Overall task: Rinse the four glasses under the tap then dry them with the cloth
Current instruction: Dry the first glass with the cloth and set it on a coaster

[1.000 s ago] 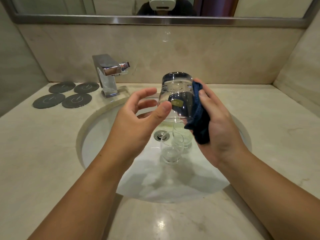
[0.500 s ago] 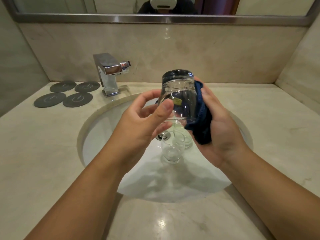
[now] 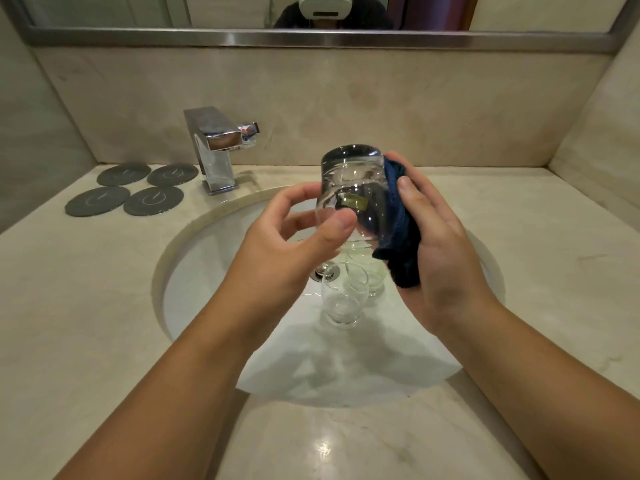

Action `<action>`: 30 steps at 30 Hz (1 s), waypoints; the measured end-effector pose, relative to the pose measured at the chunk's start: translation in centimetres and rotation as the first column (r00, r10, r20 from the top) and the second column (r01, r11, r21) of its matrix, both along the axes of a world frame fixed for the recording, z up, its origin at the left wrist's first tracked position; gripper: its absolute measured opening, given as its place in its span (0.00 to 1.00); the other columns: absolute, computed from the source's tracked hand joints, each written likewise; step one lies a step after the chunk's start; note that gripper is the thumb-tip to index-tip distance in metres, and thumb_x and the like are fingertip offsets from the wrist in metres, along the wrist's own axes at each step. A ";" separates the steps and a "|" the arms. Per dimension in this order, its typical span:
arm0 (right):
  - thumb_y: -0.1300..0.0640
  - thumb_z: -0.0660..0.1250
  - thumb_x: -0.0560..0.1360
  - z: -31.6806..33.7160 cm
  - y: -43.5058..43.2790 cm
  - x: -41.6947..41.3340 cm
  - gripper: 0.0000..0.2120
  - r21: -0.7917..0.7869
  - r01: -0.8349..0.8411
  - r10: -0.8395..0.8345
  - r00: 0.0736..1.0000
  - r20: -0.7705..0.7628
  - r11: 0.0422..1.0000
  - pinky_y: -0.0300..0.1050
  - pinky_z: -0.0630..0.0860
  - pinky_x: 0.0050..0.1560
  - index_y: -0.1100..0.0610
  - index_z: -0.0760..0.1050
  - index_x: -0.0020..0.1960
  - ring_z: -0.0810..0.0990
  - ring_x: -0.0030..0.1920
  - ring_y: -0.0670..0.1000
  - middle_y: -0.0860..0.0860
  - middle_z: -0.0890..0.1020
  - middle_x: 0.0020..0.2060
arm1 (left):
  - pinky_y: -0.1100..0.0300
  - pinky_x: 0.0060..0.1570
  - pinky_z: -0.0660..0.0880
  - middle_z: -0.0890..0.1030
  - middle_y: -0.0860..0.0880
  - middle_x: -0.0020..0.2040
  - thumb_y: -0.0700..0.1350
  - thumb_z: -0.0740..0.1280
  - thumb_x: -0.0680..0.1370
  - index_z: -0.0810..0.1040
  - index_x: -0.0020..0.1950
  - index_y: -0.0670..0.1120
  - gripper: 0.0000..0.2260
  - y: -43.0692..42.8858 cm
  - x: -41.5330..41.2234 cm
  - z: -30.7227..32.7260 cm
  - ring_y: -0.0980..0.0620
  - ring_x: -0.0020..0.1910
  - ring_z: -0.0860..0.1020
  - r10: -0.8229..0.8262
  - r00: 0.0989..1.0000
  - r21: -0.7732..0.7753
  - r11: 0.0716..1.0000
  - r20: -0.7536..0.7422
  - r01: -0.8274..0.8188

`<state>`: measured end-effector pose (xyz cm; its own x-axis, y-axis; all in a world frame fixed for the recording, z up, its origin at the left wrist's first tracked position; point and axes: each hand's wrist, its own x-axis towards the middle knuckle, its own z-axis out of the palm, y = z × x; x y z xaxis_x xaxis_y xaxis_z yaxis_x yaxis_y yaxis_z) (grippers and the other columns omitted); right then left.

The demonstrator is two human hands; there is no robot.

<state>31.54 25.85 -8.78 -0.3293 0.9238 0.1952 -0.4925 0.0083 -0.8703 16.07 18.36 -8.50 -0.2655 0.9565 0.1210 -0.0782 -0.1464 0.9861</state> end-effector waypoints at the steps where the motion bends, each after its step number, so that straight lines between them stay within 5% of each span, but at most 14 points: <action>1: 0.53 0.62 0.86 0.1 0.0 0.0 0.19 -0.032 -0.062 0.061 0.998 -0.029 0.998 0.56 0.75 0.72 0.55 0.76 0.75 0.81 0.68 0.58 0.58 0.82 0.68 | 0.57 0.57 0.83 0.88 0.52 0.52 0.56 0.83 0.68 0.81 0.66 0.55 0.27 0.0 -0.1 0.1 0.51 0.54 0.87 -0.036 0.997 -0.001 0.999 0.069 0.036; 4: 0.49 0.59 0.87 0.1 0.0 -0.1 0.22 -0.114 -0.181 0.172 0.981 -0.085 0.977 0.51 0.78 0.66 0.59 0.73 0.77 0.82 0.66 0.57 0.60 0.81 0.69 | 0.59 0.56 0.82 0.88 0.54 0.48 0.58 0.81 0.69 0.82 0.65 0.54 0.26 0.1 -0.2 0.1 0.54 0.53 0.86 -0.083 0.991 0.006 0.997 0.106 0.083; 8: 0.52 0.62 0.86 -0.3 0.3 -0.1 0.19 -0.111 -0.072 0.061 0.994 -0.094 0.991 0.46 0.81 0.55 0.54 0.75 0.75 0.83 0.65 0.56 0.57 0.83 0.67 | 0.54 0.62 0.82 0.87 0.52 0.57 0.61 0.79 0.71 0.82 0.64 0.62 0.22 0.3 -0.2 -0.2 0.54 0.57 0.87 0.066 0.996 0.024 0.998 -0.052 -0.064; 13: 0.56 0.66 0.85 -0.5 -0.1 0.0 0.15 0.046 0.120 -0.122 0.991 0.058 0.992 0.60 0.75 0.73 0.49 0.81 0.70 0.83 0.67 0.55 0.52 0.86 0.64 | 0.56 0.58 0.83 0.85 0.53 0.62 0.61 0.78 0.72 0.80 0.66 0.62 0.23 0.0 0.4 0.0 0.55 0.59 0.86 0.065 0.989 0.014 0.998 -0.135 -0.064; 17: 0.54 0.67 0.84 -0.6 -0.6 -0.2 0.15 0.119 0.139 -0.155 0.977 0.145 0.983 0.68 0.73 0.73 0.43 0.81 0.68 0.82 0.67 0.54 0.49 0.86 0.63 | 0.67 0.46 0.81 0.84 0.54 0.61 0.62 0.80 0.67 0.77 0.67 0.58 0.31 -0.2 0.8 0.1 0.59 0.54 0.86 0.118 0.977 0.004 0.993 -0.180 -0.119; 22: 0.54 0.61 0.87 -0.2 -0.1 -0.3 0.18 -0.034 -0.035 0.035 0.999 -0.003 0.999 0.57 0.76 0.69 0.53 0.76 0.75 0.82 0.67 0.59 0.57 0.83 0.67 | 0.56 0.59 0.82 0.88 0.52 0.51 0.55 0.77 0.72 0.81 0.67 0.52 0.24 0.1 0.2 0.0 0.52 0.55 0.87 -0.017 0.996 -0.010 1.000 0.082 0.018; 26: 0.54 0.62 0.86 -0.5 0.1 -0.2 0.18 -0.076 -0.035 0.034 0.999 -0.019 0.996 0.56 0.77 0.66 0.52 0.76 0.74 0.83 0.67 0.58 0.56 0.84 0.66 | 0.59 0.61 0.80 0.87 0.57 0.58 0.63 0.75 0.72 0.81 0.67 0.61 0.24 0.2 0.2 0.0 0.61 0.59 0.84 0.034 0.995 -0.019 0.999 -0.097 -0.036; 30: 0.56 0.66 0.85 -0.5 0.0 -0.1 0.15 0.008 0.113 -0.114 0.992 0.058 0.994 0.56 0.77 0.69 0.48 0.80 0.70 0.84 0.65 0.55 0.51 0.86 0.63 | 0.57 0.60 0.82 0.85 0.54 0.61 0.65 0.78 0.73 0.79 0.69 0.62 0.26 0.0 0.2 0.0 0.57 0.58 0.85 0.117 0.977 0.001 0.993 -0.180 -0.119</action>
<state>31.47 25.86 -9.27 -0.2335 0.9549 0.1834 -0.4363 0.0656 -0.8974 16.27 18.38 -8.53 -0.3516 0.9209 0.1681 0.1175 -0.1348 0.9839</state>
